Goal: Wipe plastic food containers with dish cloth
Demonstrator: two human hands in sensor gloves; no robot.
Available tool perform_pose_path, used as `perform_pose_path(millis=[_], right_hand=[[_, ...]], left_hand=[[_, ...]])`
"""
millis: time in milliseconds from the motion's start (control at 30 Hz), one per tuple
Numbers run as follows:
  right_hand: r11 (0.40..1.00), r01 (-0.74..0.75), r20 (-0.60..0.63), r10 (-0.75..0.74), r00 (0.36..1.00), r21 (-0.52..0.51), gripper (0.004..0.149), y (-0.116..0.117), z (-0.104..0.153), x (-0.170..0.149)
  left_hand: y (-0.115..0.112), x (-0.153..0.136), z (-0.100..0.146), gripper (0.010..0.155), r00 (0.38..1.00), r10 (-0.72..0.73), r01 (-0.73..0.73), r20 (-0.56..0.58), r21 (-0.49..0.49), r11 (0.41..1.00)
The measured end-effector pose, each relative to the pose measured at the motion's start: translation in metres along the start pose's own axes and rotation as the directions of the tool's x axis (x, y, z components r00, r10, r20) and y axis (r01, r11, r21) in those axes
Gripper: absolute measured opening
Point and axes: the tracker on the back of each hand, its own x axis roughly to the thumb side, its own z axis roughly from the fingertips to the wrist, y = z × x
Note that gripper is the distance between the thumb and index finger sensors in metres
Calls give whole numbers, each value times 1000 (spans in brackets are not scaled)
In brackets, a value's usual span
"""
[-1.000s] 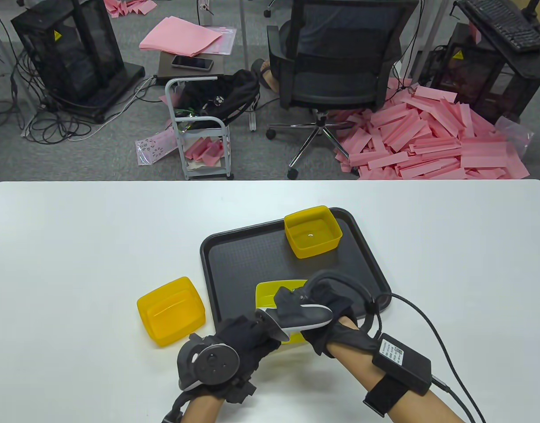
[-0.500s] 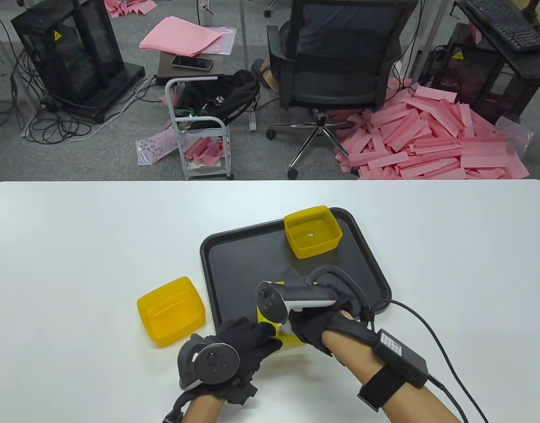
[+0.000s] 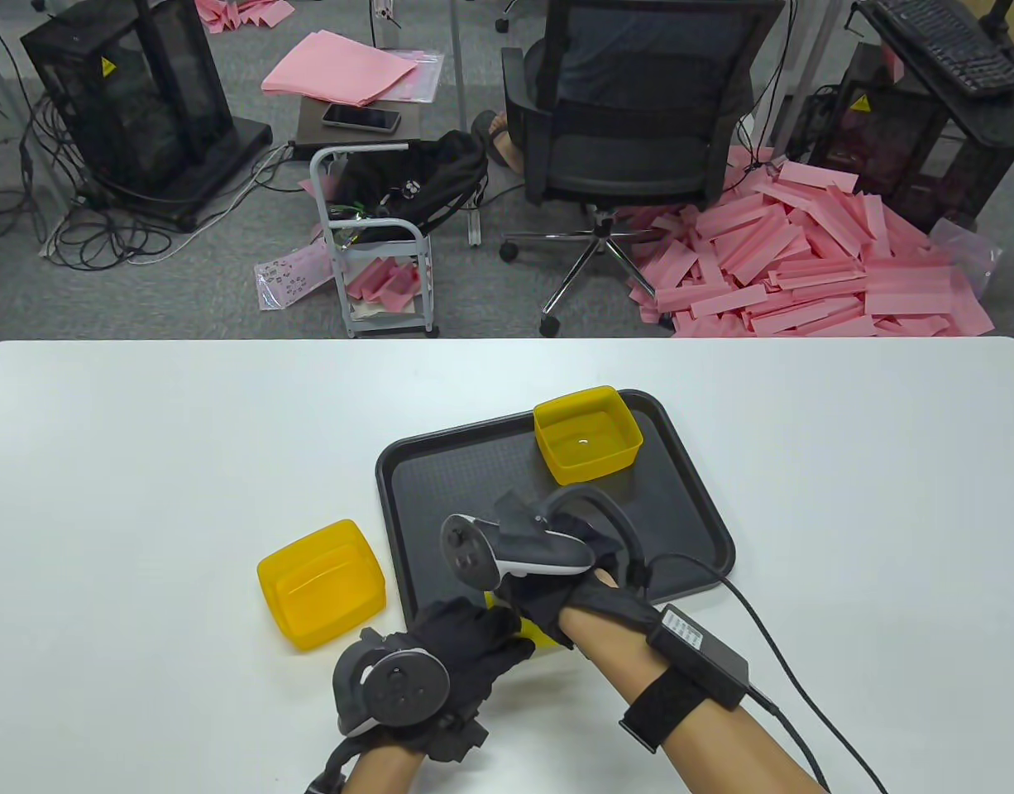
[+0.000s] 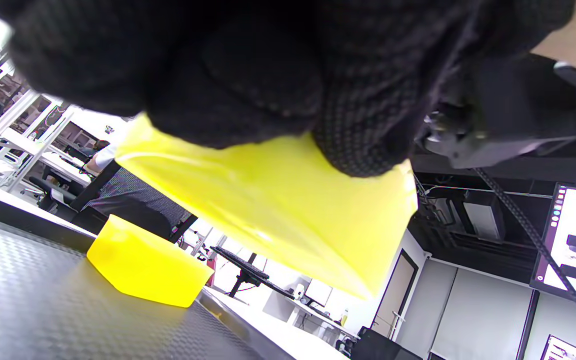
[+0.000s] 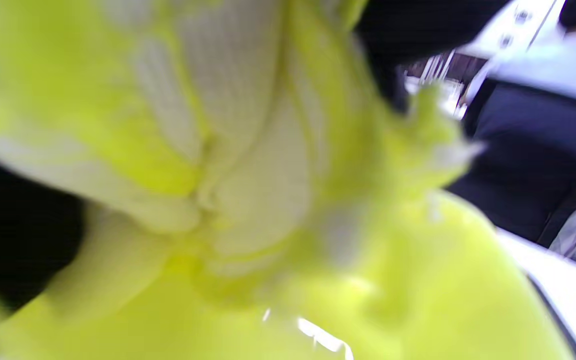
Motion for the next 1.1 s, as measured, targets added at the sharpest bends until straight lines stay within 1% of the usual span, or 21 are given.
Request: perform_pose_path(millis=[67,133,300,367,500,633,700,800,900,967,1000,1100], right_hand=[[995,-92,-25,92,995,-23,50,-2,-1,5],[982,-169,-51,165,985,-83,50,-2,-4,6],[958,-262,-132,247,960,-113,49,1,-9,3],[955,-276,-146,259,955,-109,49,3,-9,0],[936,-346,-164,331,929,-72,48,9,-9,-9],[926,-376,-157,364,918,-48,47,16,-5,-22],[940,-341,-140,335,932,-26,48,19,-1,-26],[929,-368,-96,369,924,34,50,21,5,-23],[923,-363,-31,369,929,130,47,23,9,-16],[913,-357,-10,366,931,199,46,24,10,-11],[907,-337,-3,349,937,252,45,23,10,-9],[905,-248,23,256,966,346,43,22,10,-9]], left_hand=[[0,0,0,39,1000,-1,1,2,-1,1000],[2,1,0,39,1000,0,0,9,11,1000],[5,5,1,38,1000,-18,17,20,21,1000],[7,3,1,39,1000,-13,13,10,34,999],[9,-1,2,38,1000,-11,11,-8,44,999],[10,-4,3,38,999,-16,18,-30,55,998],[9,-4,2,38,999,-13,14,-33,48,999],[7,-4,2,38,999,-23,25,-45,49,998],[5,-5,1,38,998,-30,32,-52,49,998],[4,-5,1,38,997,-43,46,-60,50,998],[4,-5,1,38,997,-44,47,-57,49,998],[4,-6,2,38,997,-51,54,-55,57,997]])
